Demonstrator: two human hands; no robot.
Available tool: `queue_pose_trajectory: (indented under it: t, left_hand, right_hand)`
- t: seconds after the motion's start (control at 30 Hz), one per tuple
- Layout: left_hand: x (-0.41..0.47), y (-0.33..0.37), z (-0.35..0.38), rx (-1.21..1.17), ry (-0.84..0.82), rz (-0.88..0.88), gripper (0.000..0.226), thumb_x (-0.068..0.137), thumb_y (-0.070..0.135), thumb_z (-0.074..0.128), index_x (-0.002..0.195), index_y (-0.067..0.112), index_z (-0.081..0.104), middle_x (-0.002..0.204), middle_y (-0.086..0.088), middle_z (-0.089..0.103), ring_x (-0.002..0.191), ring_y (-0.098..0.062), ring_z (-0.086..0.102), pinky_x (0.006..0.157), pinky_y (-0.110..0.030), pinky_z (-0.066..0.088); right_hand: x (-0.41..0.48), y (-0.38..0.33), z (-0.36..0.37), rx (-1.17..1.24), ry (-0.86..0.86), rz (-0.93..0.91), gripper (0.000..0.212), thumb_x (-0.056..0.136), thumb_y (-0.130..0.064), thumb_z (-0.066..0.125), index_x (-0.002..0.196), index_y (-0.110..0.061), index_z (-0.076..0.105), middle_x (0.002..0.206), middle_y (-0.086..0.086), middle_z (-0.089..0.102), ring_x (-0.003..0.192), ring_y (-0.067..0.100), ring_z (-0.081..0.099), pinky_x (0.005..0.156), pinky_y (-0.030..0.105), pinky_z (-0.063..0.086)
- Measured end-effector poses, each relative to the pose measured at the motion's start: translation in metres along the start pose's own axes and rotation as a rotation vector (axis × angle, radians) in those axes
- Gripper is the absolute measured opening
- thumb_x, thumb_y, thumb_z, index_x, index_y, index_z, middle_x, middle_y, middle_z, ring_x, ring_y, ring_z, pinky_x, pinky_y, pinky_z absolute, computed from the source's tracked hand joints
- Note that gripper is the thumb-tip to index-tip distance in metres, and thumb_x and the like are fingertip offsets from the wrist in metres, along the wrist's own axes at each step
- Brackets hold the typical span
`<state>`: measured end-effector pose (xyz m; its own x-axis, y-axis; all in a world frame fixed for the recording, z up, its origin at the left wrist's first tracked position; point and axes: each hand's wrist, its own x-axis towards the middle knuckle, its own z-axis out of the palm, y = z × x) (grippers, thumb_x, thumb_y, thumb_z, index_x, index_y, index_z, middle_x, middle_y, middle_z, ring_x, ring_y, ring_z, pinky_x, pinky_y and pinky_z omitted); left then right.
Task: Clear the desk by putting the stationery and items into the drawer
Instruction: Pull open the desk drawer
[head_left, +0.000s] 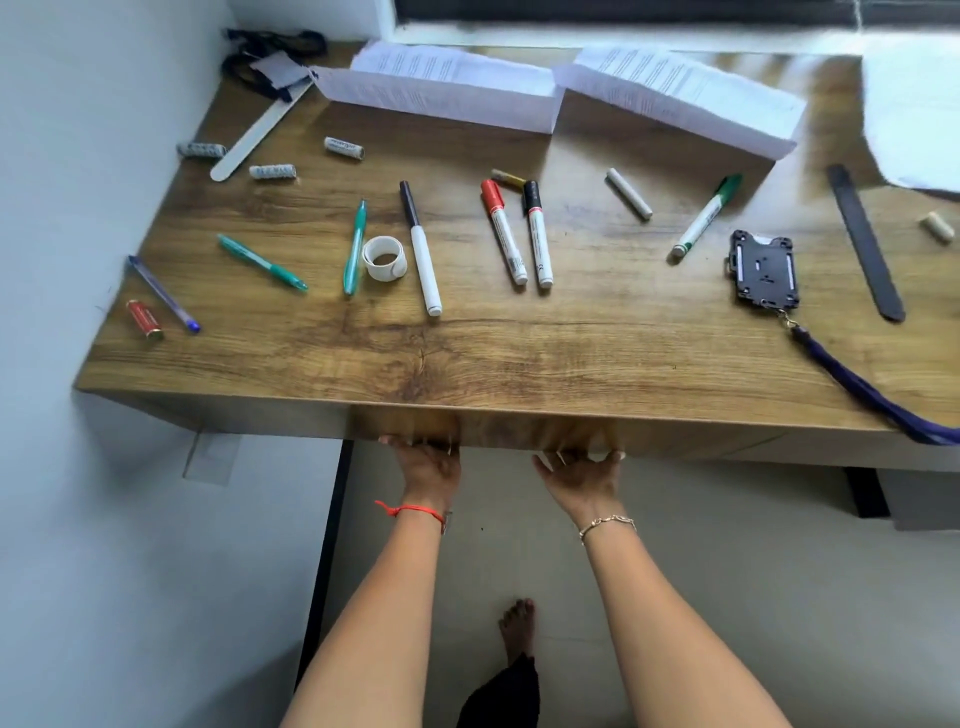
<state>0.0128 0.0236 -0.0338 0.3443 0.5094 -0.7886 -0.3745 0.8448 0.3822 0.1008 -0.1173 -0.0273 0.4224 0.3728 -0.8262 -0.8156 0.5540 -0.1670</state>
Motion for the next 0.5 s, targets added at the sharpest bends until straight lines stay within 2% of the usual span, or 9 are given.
queue_pose_trajectory:
  t: [0.03, 0.1, 0.17, 0.27, 0.3, 0.4, 0.47, 0.5]
  left_hand:
    - [0.002, -0.001, 0.0, 0.03, 0.002, 0.0, 0.064, 0.091, 0.066, 0.018, 0.103, 0.019, 0.059, 0.108, -0.002, 0.067, 0.111, -0.021, 0.055, 0.113, -0.035, 0.031]
    - [0.002, 0.0, 0.0, 0.052, -0.003, -0.011, 0.067, 0.09, 0.066, 0.019, 0.12, 0.019, 0.055, 0.13, -0.006, 0.057, 0.129, -0.022, 0.044, 0.113, -0.033, 0.029]
    - [-0.002, 0.0, -0.001, 0.06, -0.036, -0.036, 0.073, 0.09, 0.065, 0.02, 0.14, 0.016, 0.038, 0.15, -0.006, 0.032, 0.139, -0.022, 0.029, 0.115, -0.032, 0.025]
    - [0.008, -0.004, -0.011, 0.177, -0.05, 0.024, 0.065, 0.097, 0.053, 0.013, 0.149, 0.012, 0.012, 0.156, -0.009, 0.014, 0.142, -0.027, 0.02, 0.114, -0.035, 0.025]
    - [0.01, -0.005, -0.009, 0.183, -0.029, 0.02, 0.065, 0.097, 0.053, 0.011, 0.149, 0.013, 0.01, 0.156, -0.009, 0.014, 0.142, -0.026, 0.02, 0.114, -0.034, 0.025]
    - [0.01, 0.001, 0.001, 0.008, -0.021, -0.077, 0.083, 0.085, 0.073, 0.016, 0.144, 0.017, 0.03, 0.151, -0.005, 0.031, 0.14, -0.02, 0.028, 0.117, -0.031, 0.021]
    - [0.013, -0.001, 0.004, -0.035, -0.011, -0.074, 0.088, 0.081, 0.077, 0.012, 0.143, 0.018, 0.034, 0.15, -0.005, 0.033, 0.138, -0.021, 0.032, 0.117, -0.033, 0.022]
    - [0.012, -0.001, 0.006, -0.022, 0.002, -0.068, 0.089, 0.081, 0.077, 0.009, 0.143, 0.018, 0.033, 0.15, -0.005, 0.033, 0.138, -0.021, 0.033, 0.116, -0.033, 0.024]
  right_hand:
    - [0.0, 0.001, 0.0, -0.001, 0.0, -0.009, 0.08, 0.089, -0.067, 0.004, 0.148, -0.015, 0.017, 0.154, 0.007, 0.021, 0.143, 0.026, 0.017, 0.117, 0.044, 0.011]
    - [0.001, 0.003, 0.0, -0.006, 0.008, -0.035, 0.08, 0.089, -0.067, 0.005, 0.148, -0.015, 0.017, 0.154, 0.008, 0.02, 0.143, 0.027, 0.017, 0.117, 0.043, 0.012]
    - [0.004, 0.006, 0.001, -0.003, 0.012, -0.06, 0.078, 0.09, -0.066, 0.006, 0.148, -0.015, 0.017, 0.154, 0.008, 0.021, 0.143, 0.028, 0.017, 0.116, 0.044, 0.013]
    - [0.006, 0.01, 0.001, 0.007, 0.001, -0.099, 0.075, 0.091, -0.064, 0.006, 0.148, -0.017, 0.019, 0.154, 0.008, 0.022, 0.142, 0.029, 0.019, 0.115, 0.044, 0.016]
    - [0.007, 0.009, 0.002, 0.0, 0.003, -0.111, 0.074, 0.091, -0.063, 0.006, 0.148, -0.017, 0.02, 0.153, 0.009, 0.022, 0.141, 0.03, 0.021, 0.115, 0.044, 0.017]
    - [0.011, 0.008, 0.006, -0.011, 0.022, -0.124, 0.071, 0.092, -0.06, 0.005, 0.143, -0.019, 0.032, 0.147, 0.008, 0.034, 0.132, 0.029, 0.035, 0.11, 0.044, 0.027]
    - [0.014, 0.008, 0.009, 0.005, 0.034, -0.15, 0.068, 0.092, -0.059, 0.005, 0.128, -0.021, 0.049, 0.131, 0.007, 0.048, 0.107, 0.027, 0.05, 0.098, 0.041, 0.038]
    - [0.016, 0.008, 0.011, 0.02, 0.044, -0.168, 0.066, 0.092, -0.058, 0.005, 0.114, -0.021, 0.056, 0.118, 0.008, 0.053, 0.093, 0.025, 0.052, 0.09, 0.038, 0.042]
